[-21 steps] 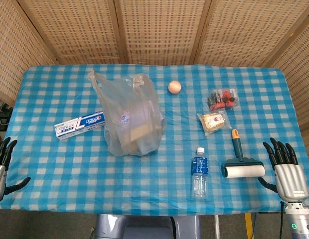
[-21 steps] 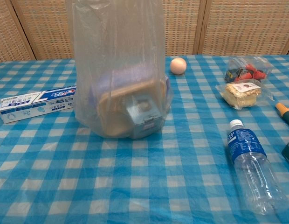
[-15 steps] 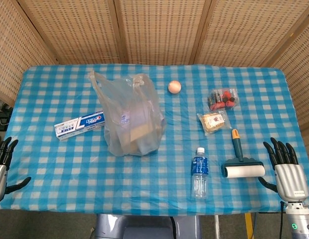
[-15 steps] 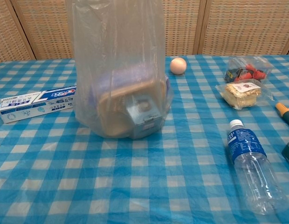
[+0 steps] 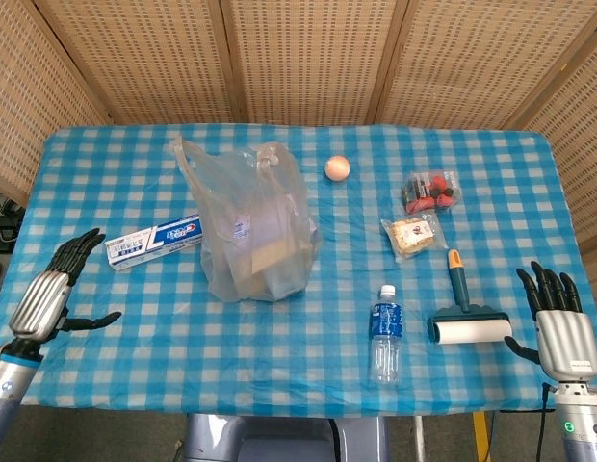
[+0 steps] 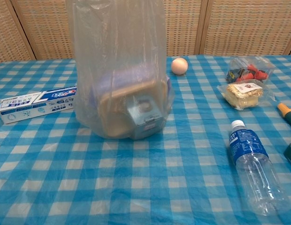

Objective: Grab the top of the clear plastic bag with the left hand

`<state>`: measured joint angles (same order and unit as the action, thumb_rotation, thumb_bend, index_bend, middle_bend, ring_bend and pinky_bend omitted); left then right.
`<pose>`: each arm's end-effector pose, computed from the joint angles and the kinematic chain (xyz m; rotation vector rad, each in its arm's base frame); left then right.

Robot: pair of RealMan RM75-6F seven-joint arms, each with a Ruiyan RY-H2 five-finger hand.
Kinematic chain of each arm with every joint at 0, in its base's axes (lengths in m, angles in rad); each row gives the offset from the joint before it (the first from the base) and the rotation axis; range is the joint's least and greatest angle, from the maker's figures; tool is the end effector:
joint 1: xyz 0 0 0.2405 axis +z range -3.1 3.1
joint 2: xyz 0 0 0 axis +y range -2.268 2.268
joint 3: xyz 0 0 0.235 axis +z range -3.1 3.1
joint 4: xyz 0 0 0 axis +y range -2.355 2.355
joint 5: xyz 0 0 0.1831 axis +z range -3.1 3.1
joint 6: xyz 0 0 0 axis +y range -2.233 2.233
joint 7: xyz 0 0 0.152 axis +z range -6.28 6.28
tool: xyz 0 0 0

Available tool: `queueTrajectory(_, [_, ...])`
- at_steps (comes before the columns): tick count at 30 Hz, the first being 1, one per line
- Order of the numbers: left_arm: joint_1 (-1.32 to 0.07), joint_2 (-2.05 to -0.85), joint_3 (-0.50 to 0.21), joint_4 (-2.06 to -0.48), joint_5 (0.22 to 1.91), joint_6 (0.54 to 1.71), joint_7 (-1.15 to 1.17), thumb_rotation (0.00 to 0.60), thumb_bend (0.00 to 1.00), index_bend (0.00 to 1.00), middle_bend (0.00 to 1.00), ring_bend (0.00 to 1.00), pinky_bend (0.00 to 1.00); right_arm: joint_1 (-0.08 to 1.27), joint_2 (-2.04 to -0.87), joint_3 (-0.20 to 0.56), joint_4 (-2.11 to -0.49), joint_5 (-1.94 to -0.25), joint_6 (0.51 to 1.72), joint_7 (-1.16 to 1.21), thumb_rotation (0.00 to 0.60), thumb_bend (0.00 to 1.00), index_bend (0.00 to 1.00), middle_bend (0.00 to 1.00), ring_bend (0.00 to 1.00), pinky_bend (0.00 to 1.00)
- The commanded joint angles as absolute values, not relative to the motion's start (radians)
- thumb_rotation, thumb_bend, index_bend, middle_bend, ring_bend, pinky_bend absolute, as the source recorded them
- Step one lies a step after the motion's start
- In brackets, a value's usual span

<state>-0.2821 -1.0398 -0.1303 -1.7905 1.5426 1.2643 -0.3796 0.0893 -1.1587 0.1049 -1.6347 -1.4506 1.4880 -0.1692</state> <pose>-0.2075 0.2400 0.1607 -1.4852 -1.2623 -1.3177 -0.2761 -0.1955 0.1723 1.3499 -0.8066 0.8410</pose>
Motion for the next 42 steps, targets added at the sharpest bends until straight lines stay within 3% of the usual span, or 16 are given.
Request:
queueTrajectory(1, [-0.497, -1.005, -0.242, -1.807, 1.537, 1.063, -0.848, 0.6, 0.0, 0.0, 0.0, 0.0, 0.0, 0.092, -1.16, 0.114, -1.627, -1.429, 1.478, -0.17, 0.6, 0.0, 0.0, 0.0, 0.0, 0.0])
queueTrajectory(5, [-0.566, -1.018, -0.284, -1.798, 1.51, 1.01, -1.07, 0.6, 0.0, 0.0, 0.0, 0.0, 0.0, 0.092, -1.156, 0.126, -1.617, -1.398, 1.47, -0.16, 0.6, 0.0, 0.0, 0.0, 0.0, 0.0])
queueTrajectory(11, [-0.634, -1.034, -0.315, -1.761, 1.477, 0.946, -1.228, 0.6, 0.01, 0.0, 0.0, 0.0, 0.0, 0.09, -1.151, 0.136, -1.61, -1.378, 1.471, -0.149, 0.6, 0.0, 0.0, 0.0, 0.0, 0.0])
queueTrajectory(21, [-0.717, -1.107, -0.354, -1.706, 1.327, 0.833, -1.292, 0.6, 0.03, 0.0, 0.0, 0.0, 0.0, 0.091, -1.149, 0.143, -1.599, -1.352, 1.46, -0.136, 0.6, 0.0, 0.0, 0.0, 0.0, 0.0])
queueTrajectory(42, [-0.808, -1.136, -0.372, -1.667, 1.431, 0.786, -1.475, 0.6, 0.03, 0.0, 0.0, 0.0, 0.0, 0.093, -1.145, 0.146, -1.594, -1.339, 1.454, -0.126, 0.6, 0.0, 0.0, 0.0, 0.0, 0.0])
